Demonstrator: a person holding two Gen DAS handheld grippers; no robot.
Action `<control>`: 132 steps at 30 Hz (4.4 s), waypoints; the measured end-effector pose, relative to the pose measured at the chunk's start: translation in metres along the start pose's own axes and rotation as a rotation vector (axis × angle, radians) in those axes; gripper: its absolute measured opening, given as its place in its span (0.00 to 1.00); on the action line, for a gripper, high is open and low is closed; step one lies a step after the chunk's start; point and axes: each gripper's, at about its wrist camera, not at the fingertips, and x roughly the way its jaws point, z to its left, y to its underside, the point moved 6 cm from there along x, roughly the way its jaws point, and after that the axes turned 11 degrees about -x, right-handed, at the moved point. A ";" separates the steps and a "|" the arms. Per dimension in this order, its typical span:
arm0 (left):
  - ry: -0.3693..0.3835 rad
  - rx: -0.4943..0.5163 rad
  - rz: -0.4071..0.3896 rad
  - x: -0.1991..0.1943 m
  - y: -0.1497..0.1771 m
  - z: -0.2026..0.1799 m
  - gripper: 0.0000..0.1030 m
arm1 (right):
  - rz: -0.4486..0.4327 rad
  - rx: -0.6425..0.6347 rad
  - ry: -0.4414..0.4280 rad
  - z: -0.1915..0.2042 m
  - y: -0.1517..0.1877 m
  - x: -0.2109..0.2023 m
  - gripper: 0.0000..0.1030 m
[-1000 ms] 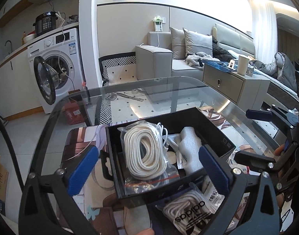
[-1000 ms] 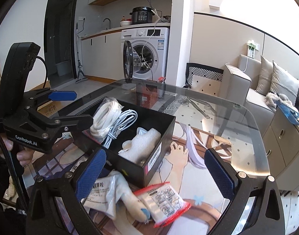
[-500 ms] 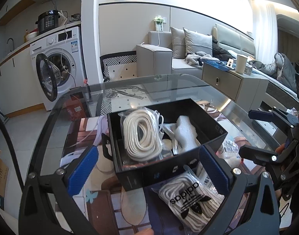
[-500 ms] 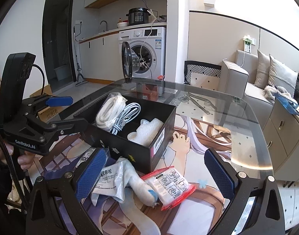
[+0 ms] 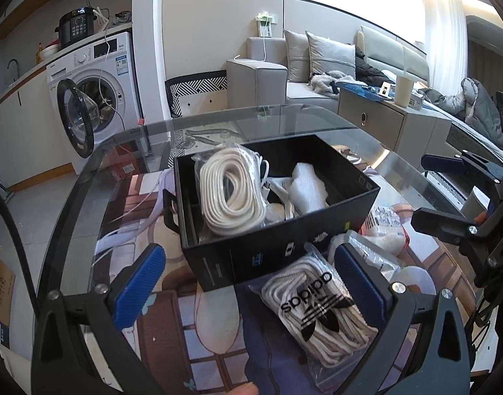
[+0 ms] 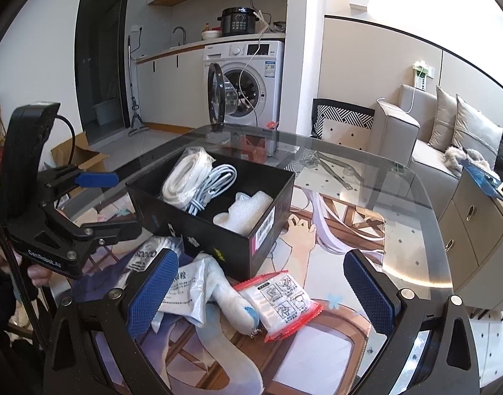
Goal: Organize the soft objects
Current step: 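Pull both open tools back from the black box toward the remaining items, then close the right tool on the red-edged white packet while the left tool grasps the adidas rope bag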
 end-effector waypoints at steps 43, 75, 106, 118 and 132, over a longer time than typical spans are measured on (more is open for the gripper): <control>0.020 -0.026 0.202 0.027 0.031 -0.016 1.00 | 0.231 0.037 0.024 -0.034 0.059 0.043 0.99; 0.098 -0.050 0.310 0.017 0.060 -0.017 1.00 | 0.292 0.009 -0.066 -0.029 0.059 0.083 0.95; 0.033 -0.117 0.289 0.012 0.057 0.015 1.00 | 0.286 0.014 -0.095 -0.023 0.061 0.083 0.79; -0.035 -0.035 0.256 0.018 0.066 0.002 0.91 | 0.279 0.011 -0.109 -0.018 0.061 0.078 0.71; 0.016 -0.032 0.219 0.010 0.059 0.006 0.44 | 0.251 -0.011 -0.136 -0.011 0.060 0.070 0.55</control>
